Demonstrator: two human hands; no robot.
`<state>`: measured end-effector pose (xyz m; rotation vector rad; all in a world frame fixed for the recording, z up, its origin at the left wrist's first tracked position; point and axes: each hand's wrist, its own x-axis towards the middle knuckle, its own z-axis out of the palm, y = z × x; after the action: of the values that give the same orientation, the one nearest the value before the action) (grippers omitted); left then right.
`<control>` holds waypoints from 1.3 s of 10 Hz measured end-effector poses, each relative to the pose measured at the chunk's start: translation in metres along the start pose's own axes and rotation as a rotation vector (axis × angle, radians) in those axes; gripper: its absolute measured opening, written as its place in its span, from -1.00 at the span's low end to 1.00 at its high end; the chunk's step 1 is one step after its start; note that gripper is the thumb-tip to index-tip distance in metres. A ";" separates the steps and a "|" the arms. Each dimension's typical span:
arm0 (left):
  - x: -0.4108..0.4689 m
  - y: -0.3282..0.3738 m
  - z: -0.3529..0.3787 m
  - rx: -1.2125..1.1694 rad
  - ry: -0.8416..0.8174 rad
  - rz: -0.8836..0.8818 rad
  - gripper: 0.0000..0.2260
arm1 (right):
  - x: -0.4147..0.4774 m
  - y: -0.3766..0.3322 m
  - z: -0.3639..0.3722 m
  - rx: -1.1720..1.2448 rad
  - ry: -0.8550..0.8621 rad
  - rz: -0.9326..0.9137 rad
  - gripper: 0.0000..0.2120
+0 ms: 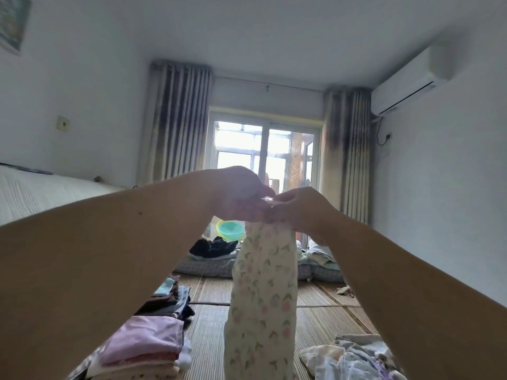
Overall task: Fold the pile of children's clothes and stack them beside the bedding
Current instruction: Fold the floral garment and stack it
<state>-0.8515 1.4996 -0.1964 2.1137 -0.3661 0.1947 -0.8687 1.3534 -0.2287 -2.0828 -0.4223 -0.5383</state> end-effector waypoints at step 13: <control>0.201 -0.091 0.045 0.452 0.591 0.356 -0.73 | 0.193 0.145 0.020 -0.224 0.323 -0.337 -0.74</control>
<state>-0.6319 1.4712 -0.2372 2.2780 -0.3573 1.1729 -0.6307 1.3112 -0.2382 -2.0938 -0.5450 -1.1494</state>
